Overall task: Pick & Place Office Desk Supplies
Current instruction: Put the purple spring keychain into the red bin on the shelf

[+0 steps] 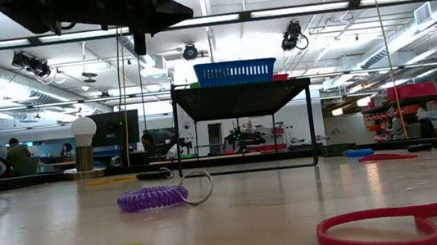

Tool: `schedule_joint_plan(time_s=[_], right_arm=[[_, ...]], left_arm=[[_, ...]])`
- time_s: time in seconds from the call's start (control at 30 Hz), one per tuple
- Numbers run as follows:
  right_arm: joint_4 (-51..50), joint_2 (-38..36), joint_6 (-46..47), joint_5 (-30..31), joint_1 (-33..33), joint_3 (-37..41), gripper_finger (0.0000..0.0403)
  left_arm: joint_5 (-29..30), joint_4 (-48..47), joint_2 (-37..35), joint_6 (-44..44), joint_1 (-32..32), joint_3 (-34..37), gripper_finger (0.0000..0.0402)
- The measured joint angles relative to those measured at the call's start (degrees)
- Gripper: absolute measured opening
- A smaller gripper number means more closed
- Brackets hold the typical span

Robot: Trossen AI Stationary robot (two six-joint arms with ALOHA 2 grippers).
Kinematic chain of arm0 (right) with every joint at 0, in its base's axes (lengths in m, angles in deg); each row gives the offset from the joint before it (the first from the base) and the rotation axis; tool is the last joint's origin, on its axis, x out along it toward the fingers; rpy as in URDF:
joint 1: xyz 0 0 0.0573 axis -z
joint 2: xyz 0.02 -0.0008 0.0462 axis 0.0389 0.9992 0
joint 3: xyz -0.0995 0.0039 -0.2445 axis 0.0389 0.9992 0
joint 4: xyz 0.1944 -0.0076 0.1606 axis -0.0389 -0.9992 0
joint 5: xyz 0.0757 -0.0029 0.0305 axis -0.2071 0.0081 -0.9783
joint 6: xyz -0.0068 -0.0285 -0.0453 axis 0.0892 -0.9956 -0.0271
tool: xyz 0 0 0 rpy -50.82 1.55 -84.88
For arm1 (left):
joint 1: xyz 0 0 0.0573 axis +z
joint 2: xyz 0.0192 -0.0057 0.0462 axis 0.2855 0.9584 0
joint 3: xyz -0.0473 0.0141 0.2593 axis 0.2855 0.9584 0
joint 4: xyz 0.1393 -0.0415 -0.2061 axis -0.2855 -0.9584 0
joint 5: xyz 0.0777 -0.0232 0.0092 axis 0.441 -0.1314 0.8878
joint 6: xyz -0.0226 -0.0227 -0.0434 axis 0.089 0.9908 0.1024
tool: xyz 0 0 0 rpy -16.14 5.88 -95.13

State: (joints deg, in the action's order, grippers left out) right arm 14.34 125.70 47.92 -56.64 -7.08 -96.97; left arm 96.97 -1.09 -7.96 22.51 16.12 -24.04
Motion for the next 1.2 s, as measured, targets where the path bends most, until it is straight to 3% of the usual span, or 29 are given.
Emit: schedule_joint_plan(time_s=[0.27,0.5,0.8,1.0,1.2], right_arm=[[-0.8,2.9,2.8,-1.8,-1.8,0.0,0.0013],[-15.2,2.3,1.8,-7.4,-0.3,0.6,0.0004],[0.2,-9.8,-4.0,-19.4,4.7,19.6,0.0003],[1.4,-16.2,-3.8,-19.9,6.5,23.6,0.0004],[1.4,-18.7,-3.3,-19.8,6.8,25.1,0.0006]], left_arm=[[-0.4,-6.0,0.0,4.3,0.1,0.0,0.0007],[2.0,-26.8,0.1,9.2,-3.6,-5.1,0.0007],[7.7,-42.5,2.5,22.9,-13.1,-8.6,0.0007],[7.9,-53.6,7.6,31.8,-17.4,-12.9,0.0007],[2.9,-56.8,14.5,35.8,-18.8,-17.2,0.0010]])
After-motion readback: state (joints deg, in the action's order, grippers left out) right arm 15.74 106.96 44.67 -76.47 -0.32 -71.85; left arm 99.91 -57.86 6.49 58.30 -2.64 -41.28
